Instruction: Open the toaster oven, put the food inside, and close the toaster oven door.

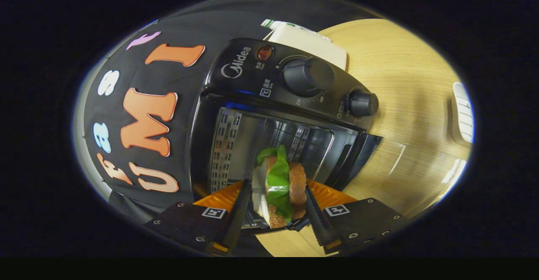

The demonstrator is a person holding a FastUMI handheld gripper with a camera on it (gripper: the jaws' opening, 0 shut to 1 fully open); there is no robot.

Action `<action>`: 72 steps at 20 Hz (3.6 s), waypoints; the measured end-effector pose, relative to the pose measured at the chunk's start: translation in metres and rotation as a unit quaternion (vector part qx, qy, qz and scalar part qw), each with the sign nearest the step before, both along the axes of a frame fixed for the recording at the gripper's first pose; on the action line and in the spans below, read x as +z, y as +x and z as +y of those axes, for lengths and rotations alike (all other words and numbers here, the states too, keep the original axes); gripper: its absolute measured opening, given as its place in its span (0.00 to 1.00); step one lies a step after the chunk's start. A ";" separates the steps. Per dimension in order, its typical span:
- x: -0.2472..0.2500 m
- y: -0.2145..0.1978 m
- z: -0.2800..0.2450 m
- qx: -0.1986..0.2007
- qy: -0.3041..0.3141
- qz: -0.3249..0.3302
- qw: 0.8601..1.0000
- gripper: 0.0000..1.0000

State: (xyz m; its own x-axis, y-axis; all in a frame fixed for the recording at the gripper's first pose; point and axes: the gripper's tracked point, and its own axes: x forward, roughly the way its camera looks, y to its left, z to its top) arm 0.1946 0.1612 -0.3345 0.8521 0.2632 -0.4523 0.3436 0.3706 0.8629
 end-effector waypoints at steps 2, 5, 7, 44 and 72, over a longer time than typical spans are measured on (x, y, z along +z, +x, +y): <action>-0.005 -0.004 -0.001 0.001 -0.002 0.019 1.000 0.78; -0.010 -0.011 -0.006 0.000 -0.007 0.039 0.999 0.93; -0.009 -0.013 -0.007 0.002 -0.010 0.043 0.999 0.97; -0.088 -0.204 -0.036 0.313 -0.499 0.015 0.808 0.99; 0.052 -0.134 -0.012 0.279 -0.483 -0.112 0.822 0.99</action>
State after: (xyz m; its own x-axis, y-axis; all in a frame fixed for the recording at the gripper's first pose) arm 0.0604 0.1492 -0.2827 0.8111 0.2512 -0.5282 -0.2396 0.9665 0.0918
